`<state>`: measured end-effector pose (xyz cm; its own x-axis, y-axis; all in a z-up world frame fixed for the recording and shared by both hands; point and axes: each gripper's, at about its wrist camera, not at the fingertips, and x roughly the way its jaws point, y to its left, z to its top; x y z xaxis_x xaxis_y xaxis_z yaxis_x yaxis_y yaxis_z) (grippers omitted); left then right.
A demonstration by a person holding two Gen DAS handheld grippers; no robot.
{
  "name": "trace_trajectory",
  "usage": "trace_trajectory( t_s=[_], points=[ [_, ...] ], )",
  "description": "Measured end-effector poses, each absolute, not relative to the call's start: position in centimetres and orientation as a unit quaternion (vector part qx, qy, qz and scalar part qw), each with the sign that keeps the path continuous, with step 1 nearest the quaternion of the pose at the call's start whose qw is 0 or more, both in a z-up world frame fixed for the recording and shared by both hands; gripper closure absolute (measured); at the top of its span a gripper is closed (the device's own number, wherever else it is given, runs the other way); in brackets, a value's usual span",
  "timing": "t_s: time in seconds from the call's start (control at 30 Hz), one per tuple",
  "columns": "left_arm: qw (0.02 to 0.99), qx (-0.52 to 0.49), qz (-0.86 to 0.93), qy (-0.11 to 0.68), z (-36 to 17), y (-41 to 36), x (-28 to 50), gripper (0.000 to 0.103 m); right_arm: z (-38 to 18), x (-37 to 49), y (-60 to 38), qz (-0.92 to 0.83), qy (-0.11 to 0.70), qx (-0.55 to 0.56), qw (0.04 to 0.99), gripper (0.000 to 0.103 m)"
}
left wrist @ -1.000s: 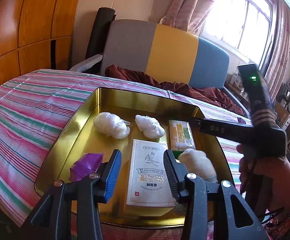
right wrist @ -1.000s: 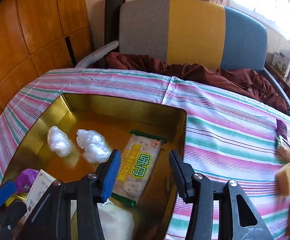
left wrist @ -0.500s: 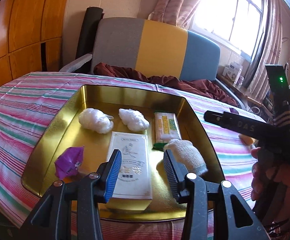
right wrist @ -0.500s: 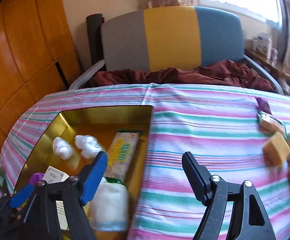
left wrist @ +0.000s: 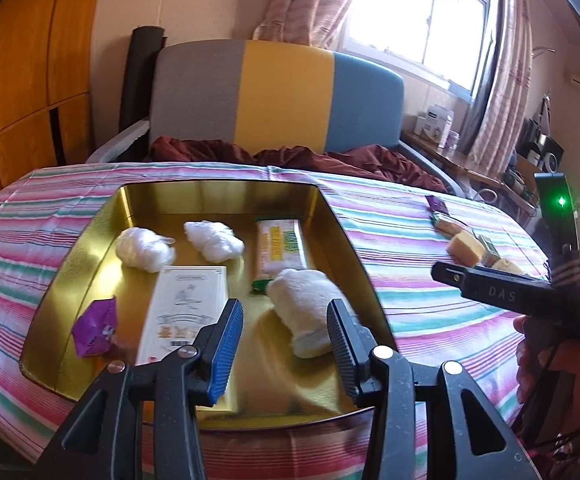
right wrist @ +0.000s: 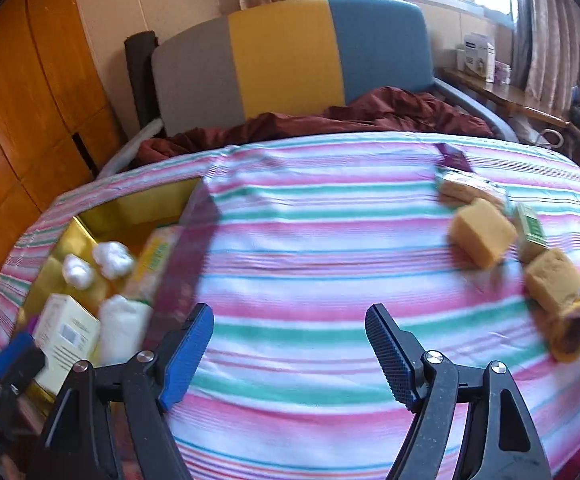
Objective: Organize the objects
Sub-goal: 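Reach to the yellow knit sock bundle and grasp it with the right tool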
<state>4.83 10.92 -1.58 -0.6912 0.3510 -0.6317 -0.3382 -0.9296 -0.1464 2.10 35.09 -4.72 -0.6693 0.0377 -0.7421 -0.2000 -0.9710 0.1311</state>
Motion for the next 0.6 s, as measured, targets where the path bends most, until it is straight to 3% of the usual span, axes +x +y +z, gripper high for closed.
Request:
trace_trajectory(
  t_s=[0.43,0.6],
  points=[
    [0.25,-0.338,0.907,0.038,-0.6,16.2,7.2,0.059,-3.1,7.5,46.7,0.887,0.089,-0.417,0.175,0.023],
    [0.271,-0.343,0.898,0.056,-0.7,18.1,7.9,0.059,-1.1,9.2,52.1,0.883,0.087,-0.392,0.241,0.009]
  ],
)
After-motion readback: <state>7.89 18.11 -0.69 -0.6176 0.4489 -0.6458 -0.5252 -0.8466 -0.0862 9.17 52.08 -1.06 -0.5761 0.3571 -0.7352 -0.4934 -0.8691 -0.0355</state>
